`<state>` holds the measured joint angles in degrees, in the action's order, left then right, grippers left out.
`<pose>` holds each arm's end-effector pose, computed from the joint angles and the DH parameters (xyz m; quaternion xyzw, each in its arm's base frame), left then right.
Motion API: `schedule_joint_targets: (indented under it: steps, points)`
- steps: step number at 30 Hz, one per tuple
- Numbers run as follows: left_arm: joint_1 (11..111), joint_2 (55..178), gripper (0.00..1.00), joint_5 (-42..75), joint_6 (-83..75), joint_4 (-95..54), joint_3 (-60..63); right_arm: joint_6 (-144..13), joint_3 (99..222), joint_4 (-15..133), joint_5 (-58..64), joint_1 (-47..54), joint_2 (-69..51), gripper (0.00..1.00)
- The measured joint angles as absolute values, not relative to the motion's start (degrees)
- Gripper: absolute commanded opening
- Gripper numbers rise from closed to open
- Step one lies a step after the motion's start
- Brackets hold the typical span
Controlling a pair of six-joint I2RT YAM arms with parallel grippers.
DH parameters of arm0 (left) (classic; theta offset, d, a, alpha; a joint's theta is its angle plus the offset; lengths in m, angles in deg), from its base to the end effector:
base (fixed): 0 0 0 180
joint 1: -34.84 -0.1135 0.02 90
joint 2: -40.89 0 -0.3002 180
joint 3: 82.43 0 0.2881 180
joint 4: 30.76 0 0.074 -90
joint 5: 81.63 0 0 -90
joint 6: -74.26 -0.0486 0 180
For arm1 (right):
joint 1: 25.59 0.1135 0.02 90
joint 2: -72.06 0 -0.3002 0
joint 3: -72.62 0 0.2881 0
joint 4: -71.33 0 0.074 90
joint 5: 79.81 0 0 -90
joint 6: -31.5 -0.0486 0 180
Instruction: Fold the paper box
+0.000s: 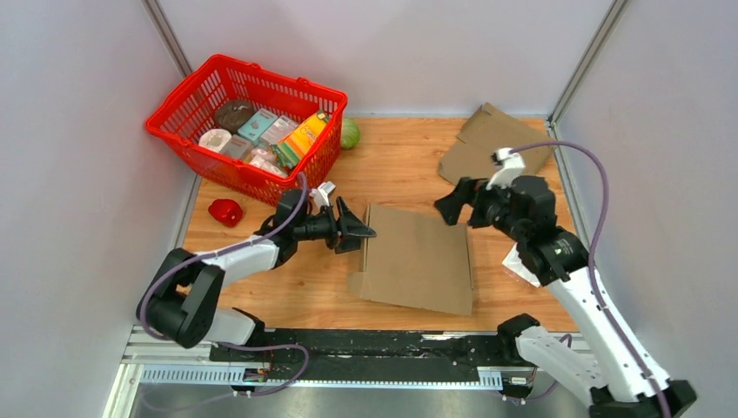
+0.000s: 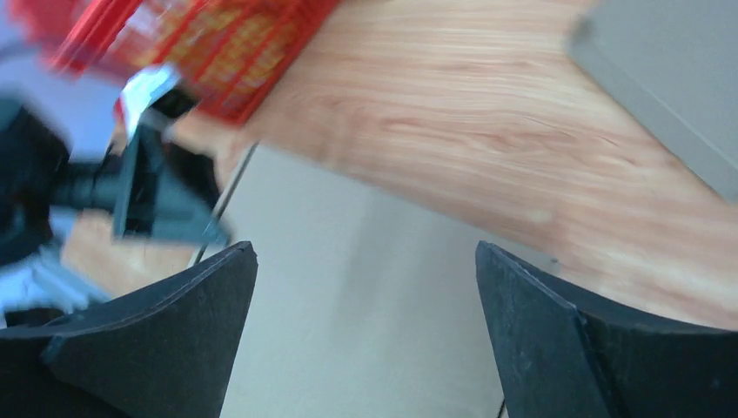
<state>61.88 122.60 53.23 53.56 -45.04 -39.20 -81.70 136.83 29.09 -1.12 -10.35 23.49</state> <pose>0.2527 -0.1674 0.1868 -0.0865 0.7986 -0.5878 0.0961 0.1978 0.0638 0.3618 0.0071 0.8482 0.2513 0.4662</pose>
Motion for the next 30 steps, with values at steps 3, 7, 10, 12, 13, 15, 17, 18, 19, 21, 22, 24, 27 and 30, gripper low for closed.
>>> schedule_joint_targets:
  steps: [3, 7, 10, 12, 13, 15, 17, 18, 19, 21, 22, 24, 27, 30]
  points:
    - [59.6, 117.1, 0.28, 53.4, 53.7, -36.6, -39.1, -73.8, 140.0, 27.8, 6.4, 10.7, 23.9, 1.00]
    - [57.3, 113.1, 0.26, 54.6, 56.6, -28.3, -40.3, -64.2, 139.0, 25.7, 16.4, 38.7, 22.6, 1.00]
    - [55.2, 110.5, 0.26, 55.0, 60.1, -24.0, -43.1, -58.4, 137.6, 25.5, 24.7, 53.5, 21.8, 1.00]
    - [54.1, 108.2, 0.26, 55.4, 62.0, -20.7, -44.7, -55.4, 137.0, 25.9, 30.1, 59.7, 20.7, 1.00]
    - [53.8, 107.1, 0.26, 55.6, 62.5, -19.4, -45.0, -54.4, 136.8, 26.2, 32.0, 61.5, 20.1, 1.00]
    - [53.4, 105.4, 0.26, 55.9, 62.9, -17.3, -45.0, -51.6, 135.7, 28.4, 37.0, 65.7, 18.1, 1.00]
    - [53.3, 104.1, 0.25, 56.1, 62.8, -15.7, -45.0, -49.2, 135.0, 30.6, 41.9, 68.3, 15.2, 1.00]
    - [53.2, 103.9, 0.25, 56.3, 62.8, -14.9, -45.0, -48.0, 134.7, 31.9, 44.5, 69.4, 13.3, 1.00]
    - [53.2, 103.8, 0.25, 56.4, 62.5, -14.2, -44.9, -46.7, 134.5, 33.3, 46.6, 69.9, 11.5, 1.00]
    - [53.1, 103.1, 0.25, 56.8, 62.1, -12.3, -44.7, -44.5, 133.7, 35.9, 49.5, 70.0, 8.4, 1.00]
    - [53.1, 102.6, 0.25, 56.9, 62.0, -11.7, -44.7, -43.7, 133.4, 36.8, 50.6, 70.0, 7.2, 1.00]
    - [53.1, 101.4, 0.25, 56.9, 62.1, -10.7, -44.8, -41.9, 132.8, 38.5, 52.5, 69.9, 4.8, 1.00]
    - [53.0, 100.0, 0.25, 56.5, 62.2, -10.3, -45.0, -40.5, 132.4, 41.1, 53.9, 70.0, 2.5, 1.00]
    - [52.8, 99.5, 0.25, 56.6, 62.3, -9.8, -45.2, -39.9, 132.1, 42.6, 55.0, 70.0, 0.6, 1.00]
